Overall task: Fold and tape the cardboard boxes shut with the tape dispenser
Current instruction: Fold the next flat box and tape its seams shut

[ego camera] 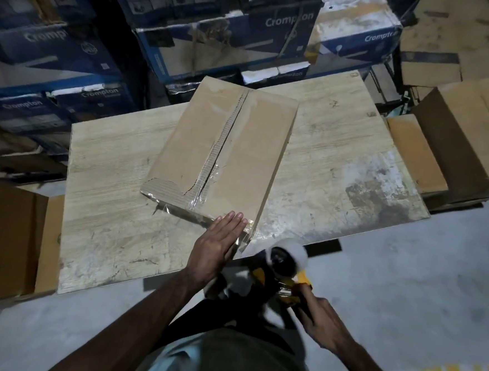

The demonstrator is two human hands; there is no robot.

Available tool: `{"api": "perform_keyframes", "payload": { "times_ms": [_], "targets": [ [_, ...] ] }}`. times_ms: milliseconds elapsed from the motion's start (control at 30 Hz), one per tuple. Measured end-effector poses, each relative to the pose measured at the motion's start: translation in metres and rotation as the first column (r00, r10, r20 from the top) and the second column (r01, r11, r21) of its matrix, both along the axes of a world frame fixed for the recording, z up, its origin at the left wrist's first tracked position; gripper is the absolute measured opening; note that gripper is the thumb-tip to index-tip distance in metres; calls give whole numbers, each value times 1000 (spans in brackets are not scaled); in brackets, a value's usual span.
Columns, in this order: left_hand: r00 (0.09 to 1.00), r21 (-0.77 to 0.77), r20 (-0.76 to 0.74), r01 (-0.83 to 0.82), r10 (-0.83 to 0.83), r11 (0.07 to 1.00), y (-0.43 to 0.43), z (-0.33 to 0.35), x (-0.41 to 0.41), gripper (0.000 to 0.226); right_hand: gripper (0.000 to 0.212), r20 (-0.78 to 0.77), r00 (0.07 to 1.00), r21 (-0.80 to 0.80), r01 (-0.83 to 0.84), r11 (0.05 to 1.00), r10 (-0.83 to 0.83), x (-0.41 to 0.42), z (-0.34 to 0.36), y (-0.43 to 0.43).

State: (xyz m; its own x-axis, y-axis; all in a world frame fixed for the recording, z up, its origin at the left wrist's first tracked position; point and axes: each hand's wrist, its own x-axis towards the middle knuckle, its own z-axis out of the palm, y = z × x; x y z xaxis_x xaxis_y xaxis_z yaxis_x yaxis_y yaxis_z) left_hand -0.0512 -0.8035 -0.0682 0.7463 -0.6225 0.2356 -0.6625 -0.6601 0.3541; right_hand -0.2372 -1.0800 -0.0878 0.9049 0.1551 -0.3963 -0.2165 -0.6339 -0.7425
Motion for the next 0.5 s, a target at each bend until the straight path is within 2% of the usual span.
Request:
{"api": "perform_keyframes", "payload": {
  "times_ms": [67,133,233,333,400,500],
  "targets": [
    [1000,22,-4,10,-9,1000,1,-2,0,50,23,-72,978,112,205,972,-198,-9,1,5],
    [999,41,-30,31,-30,999,2,0,0,50,28,-124,912,150,406,902,-390,-5,-9,3],
    [998,47,-59,30,-27,998,4,4,0,54,31,-128,814,206,580,788,-566,20,-18,-4],
    [995,51,-96,0,5,999,3,5,-1,62,29,-152,683,306,720,622,-715,62,-18,-7],
    [991,60,-128,-17,24,998,1,5,0,70,36,-169,601,355,776,521,-781,91,-28,-12],
    [985,63,-169,-19,29,998,1,5,-1,69,45,-213,523,396,818,417,-825,127,-44,-17]
  ]
}}
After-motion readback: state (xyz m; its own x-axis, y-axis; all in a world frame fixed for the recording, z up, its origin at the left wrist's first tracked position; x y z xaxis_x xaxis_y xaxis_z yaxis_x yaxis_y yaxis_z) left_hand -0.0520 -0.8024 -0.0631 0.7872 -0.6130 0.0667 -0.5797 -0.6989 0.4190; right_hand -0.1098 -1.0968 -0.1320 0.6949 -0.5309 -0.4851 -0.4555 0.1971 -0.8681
